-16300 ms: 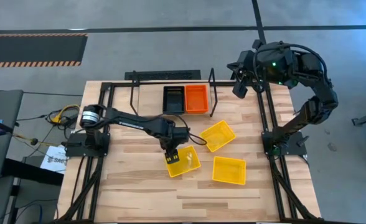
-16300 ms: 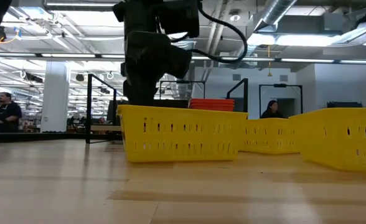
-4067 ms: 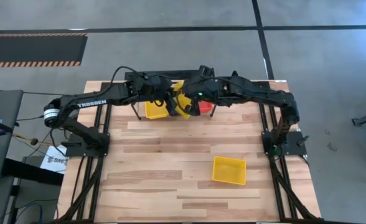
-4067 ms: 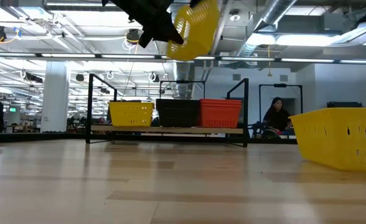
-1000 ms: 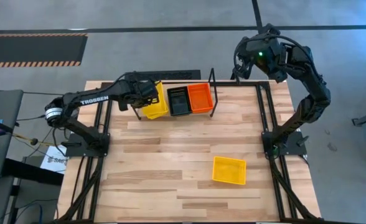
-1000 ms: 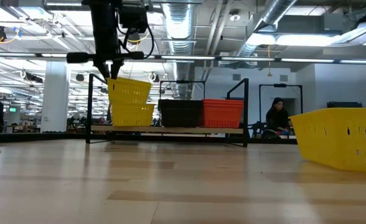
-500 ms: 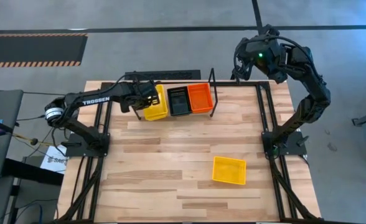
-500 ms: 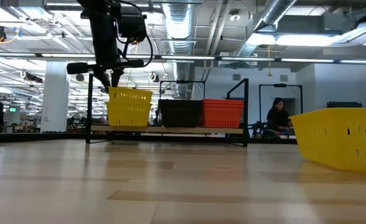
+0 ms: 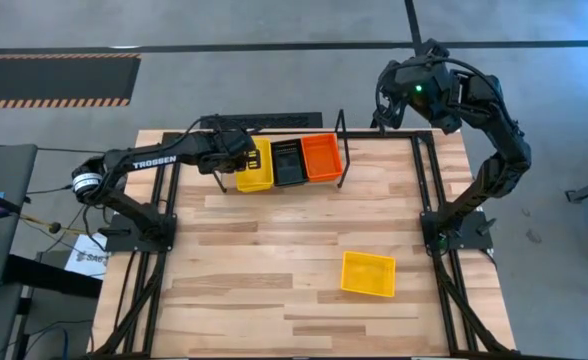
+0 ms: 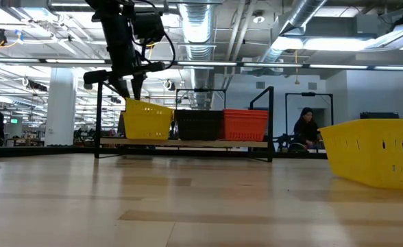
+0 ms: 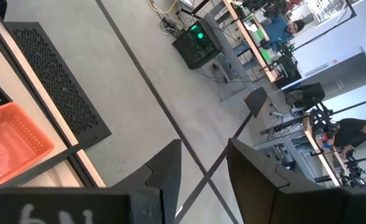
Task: Stack baskets on shelf by color
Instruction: Stack the top yellow bin on top of the yellow bin on the shelf, then stack the yellow bin on top of the yellow bins on the shelf
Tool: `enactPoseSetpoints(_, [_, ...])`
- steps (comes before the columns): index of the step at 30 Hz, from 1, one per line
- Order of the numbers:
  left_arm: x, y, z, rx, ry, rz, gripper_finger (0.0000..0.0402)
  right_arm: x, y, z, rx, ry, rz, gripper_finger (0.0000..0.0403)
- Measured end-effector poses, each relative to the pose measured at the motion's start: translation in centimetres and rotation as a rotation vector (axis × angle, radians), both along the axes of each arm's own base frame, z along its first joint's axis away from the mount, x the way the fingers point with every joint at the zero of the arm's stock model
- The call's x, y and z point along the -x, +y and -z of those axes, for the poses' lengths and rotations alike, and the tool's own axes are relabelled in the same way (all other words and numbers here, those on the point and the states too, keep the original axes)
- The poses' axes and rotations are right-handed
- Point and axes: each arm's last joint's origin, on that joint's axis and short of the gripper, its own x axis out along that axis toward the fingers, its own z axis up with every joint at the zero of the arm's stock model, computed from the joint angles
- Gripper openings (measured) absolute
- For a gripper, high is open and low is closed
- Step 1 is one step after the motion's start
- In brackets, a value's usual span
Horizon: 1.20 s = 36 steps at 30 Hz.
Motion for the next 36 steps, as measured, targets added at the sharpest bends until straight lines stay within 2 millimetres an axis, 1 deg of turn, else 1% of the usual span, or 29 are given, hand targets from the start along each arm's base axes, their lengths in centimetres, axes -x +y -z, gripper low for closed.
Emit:
enactPoseSetpoints(4, [0.0, 0.0, 0.0, 0.004, -0.001, 0.005, 0.0099, 0.0, 0.0, 0.0, 0.0, -0.001, 0.0, 0.0147])
enactPoseSetpoints(7, [0.0, -0.1, 0.0, 0.025, -0.001, 0.058, 0.0122, 0.0, 0.0, 0.0, 0.0, -0.001, 0.001, 0.0146])
enactPoseSetpoints(10, [0.2, -0.2, -0.4, 0.059, -0.037, 0.089, 0.0136, 0.0, 0.0, 0.0, 0.0, -0.002, 0.001, 0.0148])
enactPoseSetpoints(13, [0.6, -0.3, -1.2, 0.055, -0.074, 0.115, 0.0144, 0.0, 0.0, 0.0, 0.0, -0.002, 0.001, 0.015])
enactPoseSetpoints(19, [2.6, -1.2, -4.2, -0.062, -0.137, 0.148, 0.0149, 0.0, 0.0, 0.0, -0.005, -0.015, 0.006, 0.0147])
enactPoseSetpoints(23, [4.7, -2.2, -6.5, -0.145, -0.201, 0.141, 0.0149, 0.0, 0.0, 0.0, -0.012, -0.038, 0.016, 0.0147])
enactPoseSetpoints(25, [5.8, -2.7, -7.8, -0.201, -0.239, 0.165, 0.0149, 0.0, 0.0, 0.0, -0.013, -0.042, 0.017, 0.0148])
enactPoseSetpoints(30, [8.3, -4.7, -10.9, -0.401, -0.335, 0.258, 0.0149, 0.0, 0.0, 0.1, -0.035, -0.06, 0.014, 0.0149])
enactPoseSetpoints(34, [10.0, -6.0, -13.2, -0.593, -0.407, 0.328, 0.0149, 0.1, 0.3, 0.7, -0.15, -0.093, -0.033, 0.0143])
enactPoseSetpoints(36, [10.6, -6.4, -14.1, -0.66, -0.443, 0.356, 0.0149, 0.1, 0.3, 0.8, -0.186, -0.126, -0.032, 0.0138])
